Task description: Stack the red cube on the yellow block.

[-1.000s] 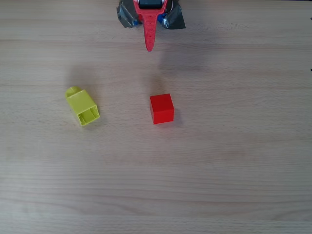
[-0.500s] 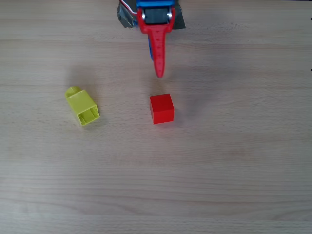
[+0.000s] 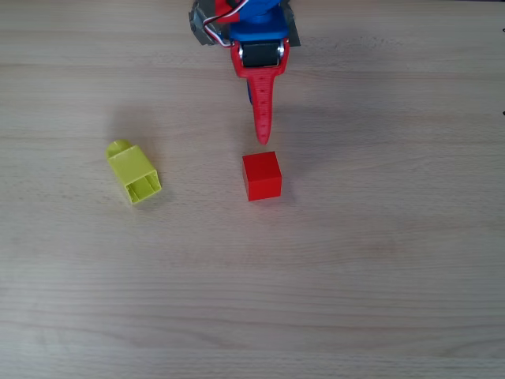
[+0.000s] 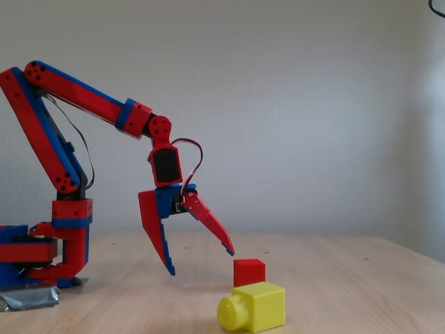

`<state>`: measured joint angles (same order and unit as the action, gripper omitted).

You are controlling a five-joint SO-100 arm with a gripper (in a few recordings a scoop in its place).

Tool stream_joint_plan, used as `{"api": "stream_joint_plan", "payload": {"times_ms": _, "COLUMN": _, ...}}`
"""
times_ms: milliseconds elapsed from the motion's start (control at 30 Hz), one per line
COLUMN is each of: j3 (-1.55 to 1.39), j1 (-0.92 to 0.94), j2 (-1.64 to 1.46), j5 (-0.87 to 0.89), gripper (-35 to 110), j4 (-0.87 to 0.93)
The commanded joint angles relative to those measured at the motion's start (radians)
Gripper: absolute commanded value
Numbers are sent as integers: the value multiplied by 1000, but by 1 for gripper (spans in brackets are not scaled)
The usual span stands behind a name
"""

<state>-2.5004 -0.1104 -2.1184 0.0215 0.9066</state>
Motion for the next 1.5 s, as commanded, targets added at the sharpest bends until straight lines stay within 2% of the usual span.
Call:
{"api": "stream_joint_plan", "payload": {"times_ms": 0, "j3": 77, "j1": 17, "j2": -12, "j5": -17, "gripper": 39, "j4": -8}}
{"api": "stream_joint_plan", "payload": {"times_ms": 500, "j3": 149, "j1": 23, "j2": 132, "j5": -40, "gripper": 40, "j4": 34}}
{"api": "stream_joint_plan", "payload": {"times_ms": 1067, "j3": 138, "j1": 44, "j2": 149, "j5": -29, "gripper": 41, "j4": -9}}
{"api": "stream_joint_plan", "payload": {"times_ms": 1467, "j3": 187, "j1": 97, "j2": 77, "j5": -2, "gripper": 43, "j4": 46}}
